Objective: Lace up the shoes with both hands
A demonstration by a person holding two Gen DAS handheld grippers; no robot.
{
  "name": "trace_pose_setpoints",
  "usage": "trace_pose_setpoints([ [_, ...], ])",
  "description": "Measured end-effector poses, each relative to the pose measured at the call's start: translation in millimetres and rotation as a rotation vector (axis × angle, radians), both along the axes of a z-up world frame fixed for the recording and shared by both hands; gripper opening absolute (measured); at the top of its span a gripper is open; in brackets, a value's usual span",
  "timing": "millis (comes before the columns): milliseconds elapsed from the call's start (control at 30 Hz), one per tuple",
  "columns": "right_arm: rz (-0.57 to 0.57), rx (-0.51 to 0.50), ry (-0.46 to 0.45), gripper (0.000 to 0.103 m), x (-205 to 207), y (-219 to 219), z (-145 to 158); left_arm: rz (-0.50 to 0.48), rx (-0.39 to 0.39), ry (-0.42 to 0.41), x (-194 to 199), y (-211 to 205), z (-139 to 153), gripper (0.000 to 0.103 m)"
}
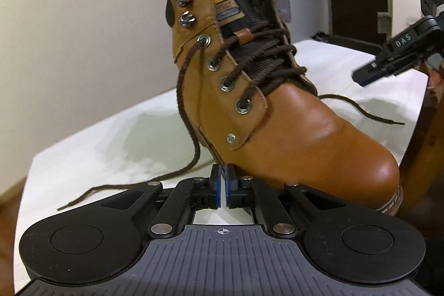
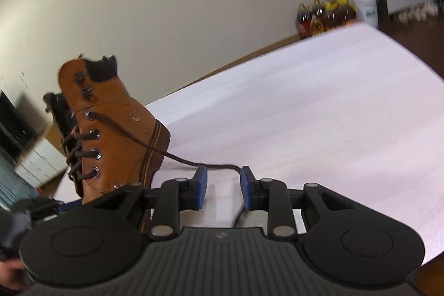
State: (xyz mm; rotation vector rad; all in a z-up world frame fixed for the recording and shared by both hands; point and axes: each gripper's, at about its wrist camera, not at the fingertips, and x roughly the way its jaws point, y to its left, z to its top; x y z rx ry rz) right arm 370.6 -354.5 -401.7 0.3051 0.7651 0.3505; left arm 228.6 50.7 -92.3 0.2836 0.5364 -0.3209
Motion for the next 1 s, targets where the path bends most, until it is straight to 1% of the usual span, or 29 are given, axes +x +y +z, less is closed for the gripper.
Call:
trace_pose_setpoints([
  [33, 0.014, -0.016, -0.003, 0.029, -2.5, -2.0, -1.3, 0.011, 0.003, -0.011, -3.2, -2.7, -0.9, 0.000],
  [133, 0.059, -0.068, -0.005, 0.029, -10.4, -4.2, -5.2, 0.033, 0.001, -0.015, -9.9, -10.7, 4.3, 0.000],
  [200, 0.093, -0.095, -0.011, 0.029, -13.8, -1.4, -6.5, 0.037, 0.014, -0.014, -11.9, -15.1, 7.0, 0.000],
  [333, 0.161, -0.208, -0.026, 0.029, -5.0, 19.1, -6.5, 0.038, 0.061, -0.009, -13.3, -25.2, 13.4, 0.000],
  [400, 0.192, -0.266, -0.031, 0.029, -0.4, 29.8, -6.9, 0.039, 0.063, -0.012, -14.9, -26.2, 15.1, 0.000],
  [467, 0.193, -0.326, -0.013, 0.028, 5.8, 43.2, -10.9, 0.036, 0.051, -0.014, -18.8, -25.4, 16.6, 0.000],
  [500, 0.184, -0.335, -0.012, 0.027, 6.1, 44.8, -12.3, 0.033, 0.045, -0.015, -20.9, -24.7, 17.5, 0.000],
  [533, 0.171, -0.352, -0.013, 0.025, 6.3, 47.5, -13.7, 0.025, 0.040, -0.017, -23.8, -22.6, 18.1, 0.001],
  [567, 0.143, -0.391, -0.022, 0.016, 6.9, 53.7, -14.5, 0.013, 0.035, -0.020, -27.4, -20.0, 18.9, 0.006],
  [600, 0.130, -0.394, -0.022, 0.008, 7.6, 55.3, -15.8, 0.003, 0.032, -0.022, -30.3, -19.4, 20.3, 0.007],
  [633, 0.122, -0.380, -0.023, 0.002, 6.8, 55.3, -17.4, -0.006, 0.030, -0.025, -32.6, -20.4, 22.2, 0.007],
  [667, 0.115, -0.363, -0.022, 0.002, 6.5, 55.0, -19.0, -0.016, 0.028, -0.028, -34.9, -21.3, 24.0, 0.007],
  [700, 0.106, -0.312, -0.009, 0.002, 7.2, 52.1, -19.8, -0.032, 0.020, -0.033, -38.9, -22.9, 28.3, 0.007],
  [733, 0.093, -0.194, 0.011, 0.002, 4.1, 43.5, -18.2, -0.051, 0.007, -0.039, -43.3, -25.4, 32.5, 0.007],
  [767, 0.081, -0.103, 0.012, 0.002, -1.7, 37.2, -14.5, -0.065, -0.008, -0.044, -46.6, -28.4, 34.8, 0.007],
  [800, 0.068, -0.011, 0.012, 0.002, -7.5, 31.0, -10.9, -0.086, -0.039, -0.046, -51.1, -30.8, 38.8, 0.007],
  [900, 0.060, 0.254, 0.020, 0.002, -25.6, 20.1, -3.5, -0.138, -0.148, -0.028, -62.0, -32.3, 47.8, 0.014],
  [933, 0.062, 0.330, 0.023, 0.002, -30.8, 18.4, -1.9, -0.158, -0.183, -0.022, -62.9, -35.4, 49.9, 0.016],
  [1000, 0.081, 0.387, 0.030, 0.002, -33.8, 23.5, -1.7, -0.182, -0.223, -0.016, -62.6, -41.8, 52.1, 0.017],
])
